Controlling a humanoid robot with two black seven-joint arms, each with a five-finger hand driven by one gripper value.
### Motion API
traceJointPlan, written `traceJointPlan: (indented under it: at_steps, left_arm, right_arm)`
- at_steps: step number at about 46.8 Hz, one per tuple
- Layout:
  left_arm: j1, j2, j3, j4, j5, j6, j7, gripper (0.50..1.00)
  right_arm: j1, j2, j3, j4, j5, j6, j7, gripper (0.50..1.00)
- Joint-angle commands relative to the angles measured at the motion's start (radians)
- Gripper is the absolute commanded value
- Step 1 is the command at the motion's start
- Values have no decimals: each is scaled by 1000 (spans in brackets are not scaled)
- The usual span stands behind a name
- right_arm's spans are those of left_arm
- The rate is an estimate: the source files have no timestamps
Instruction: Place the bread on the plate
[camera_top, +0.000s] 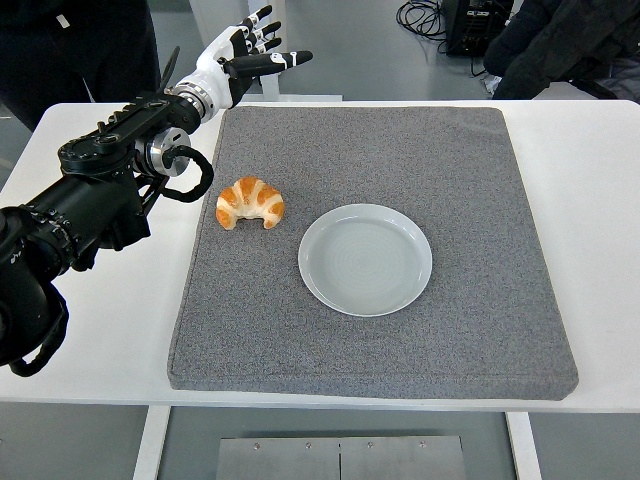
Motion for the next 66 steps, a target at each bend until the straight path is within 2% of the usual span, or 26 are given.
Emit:
traceJointPlan:
  at_steps: [1,5,8,16,22,27,30,34,36,42,54,66]
  left_arm:
    - [-17,0,28,-55,26,-2,4,1000]
    - [-31,5,61,-170,63,4,4,1000]
    - [-31,67,81,-280,104,15,4,1000]
    - [-29,178,101,-475,288,113,6,1000]
    - [-34,259,171,-595,473,214,6,1000]
    - [-35,333,219,-708,619,265,13,1000]
    - [-45,362,252,-756,722,324,45,1000]
    - [-58,403,314,-811,848,398,143,1000]
    - [-58,423,321,-834,888,420,176,1000]
    - [-58,465,332,-897,940,430,203,1000]
    - [-106,518,435,-925,1018,430,205,986]
    - [-120,511,502,-925,1129,432,208,986]
  right_arm:
    - [0,0,0,2,0,0,0,1000]
    - [-1,0,0,0,0,0,0,1000]
    - [0,0,0,0,0,0,0,1000]
    - [0,0,0,0,0,0,0,1000]
    - [0,0,0,0,0,0,0,1000]
    - [0,0,0,0,0,0,0,1000]
    - [0,0,0,2,0,0,0,1000]
    - [0,0,0,0,0,0,0,1000]
    - [0,0,0,0,0,0,0,1000]
    - [0,0,0,0,0,0,0,1000]
    - [0,0,0,0,0,0,0,1000]
    - [0,0,0,0,0,0,0,1000]
